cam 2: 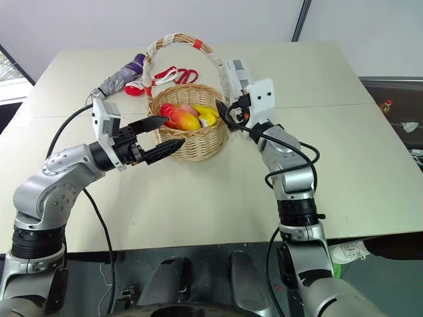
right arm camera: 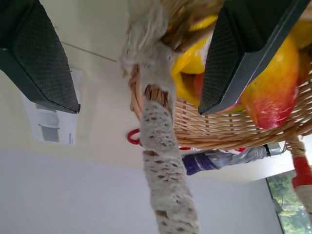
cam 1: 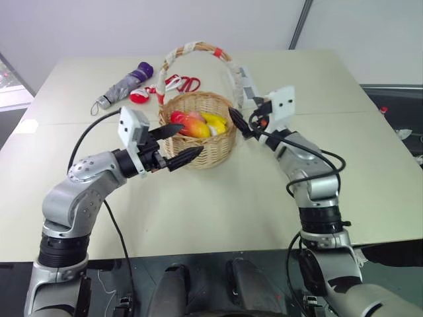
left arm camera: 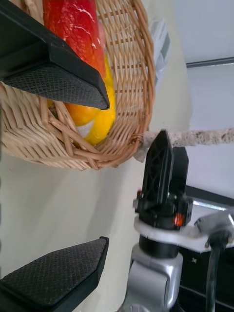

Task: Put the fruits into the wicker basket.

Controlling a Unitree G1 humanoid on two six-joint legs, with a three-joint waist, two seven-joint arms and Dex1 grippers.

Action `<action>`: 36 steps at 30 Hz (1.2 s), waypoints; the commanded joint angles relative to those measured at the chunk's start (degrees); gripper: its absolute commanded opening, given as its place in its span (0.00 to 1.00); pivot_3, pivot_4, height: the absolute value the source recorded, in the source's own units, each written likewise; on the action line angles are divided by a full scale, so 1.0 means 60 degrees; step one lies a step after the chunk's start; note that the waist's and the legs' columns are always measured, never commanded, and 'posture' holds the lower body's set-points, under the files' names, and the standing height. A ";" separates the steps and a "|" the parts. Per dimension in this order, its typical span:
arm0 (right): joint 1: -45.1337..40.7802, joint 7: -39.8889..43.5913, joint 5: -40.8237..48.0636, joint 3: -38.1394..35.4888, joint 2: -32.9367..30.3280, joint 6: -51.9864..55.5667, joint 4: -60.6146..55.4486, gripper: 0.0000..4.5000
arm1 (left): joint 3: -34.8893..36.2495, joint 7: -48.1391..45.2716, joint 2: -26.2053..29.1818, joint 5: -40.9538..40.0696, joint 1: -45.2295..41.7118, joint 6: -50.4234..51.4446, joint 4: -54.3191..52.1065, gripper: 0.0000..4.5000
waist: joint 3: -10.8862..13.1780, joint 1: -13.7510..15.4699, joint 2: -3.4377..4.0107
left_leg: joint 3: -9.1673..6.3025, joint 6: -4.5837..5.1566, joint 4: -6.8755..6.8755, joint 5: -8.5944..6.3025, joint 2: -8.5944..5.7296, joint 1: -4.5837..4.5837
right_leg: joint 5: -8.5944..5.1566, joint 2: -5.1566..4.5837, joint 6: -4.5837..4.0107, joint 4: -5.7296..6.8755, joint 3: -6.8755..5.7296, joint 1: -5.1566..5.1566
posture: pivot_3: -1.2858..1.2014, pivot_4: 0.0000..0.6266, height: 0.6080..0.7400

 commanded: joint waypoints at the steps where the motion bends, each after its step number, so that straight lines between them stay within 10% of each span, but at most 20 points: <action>1: -0.0244 0.0075 0.0311 -0.0245 0.0140 -0.0546 0.0078 0.49 | 0.0181 0.0100 -0.0083 -0.0012 -0.0187 -0.0305 -0.0251 1.00 | 0.0000 0.0013 0.0000 | 0.0000 0.0000 0.0000 0.0000 -0.0001 -0.0004 | 0.0000 -0.0006 0.0000 -0.0002 0.0000 -0.0001 | 0.52 0.24 1.00; 6: -0.0144 0.0209 0.0473 -0.0243 0.0148 -0.0687 -0.0093 0.01 | 0.0218 0.0129 -0.0084 -0.0016 -0.0114 -0.0323 -0.0340 1.00 | 0.0000 0.0007 0.0000 | 0.0004 -0.0003 0.0001 0.0002 -0.0006 -0.0006 | 0.0001 -0.0016 0.0003 -0.0007 0.0000 0.0000 | 0.52 0.24 1.00; 27: 0.1944 -0.2624 -0.0259 -0.4343 -0.2794 -0.1414 -0.0255 0.01 | -0.0832 -0.0457 -0.1034 0.0659 -0.1012 -0.1048 0.0992 1.00 | 0.0003 -0.0011 0.0014 | 0.0044 -0.0005 -0.0010 0.0005 -0.0018 -0.0001 | 0.0001 0.0014 0.0003 -0.0030 0.0013 0.0005 | 0.52 0.24 1.00; 36: 0.2940 -0.2845 0.0184 -0.5081 -0.3020 -0.0950 -0.1677 1.00 | -0.0859 -0.0270 -0.1093 0.1179 -0.1105 -0.1367 0.1347 1.00 | 0.0009 0.0053 0.0025 | 0.0046 -0.0005 -0.0011 0.0005 0.0012 0.0005 | 0.0000 0.0070 0.0001 -0.0021 0.0058 0.0005 | 0.52 0.24 1.00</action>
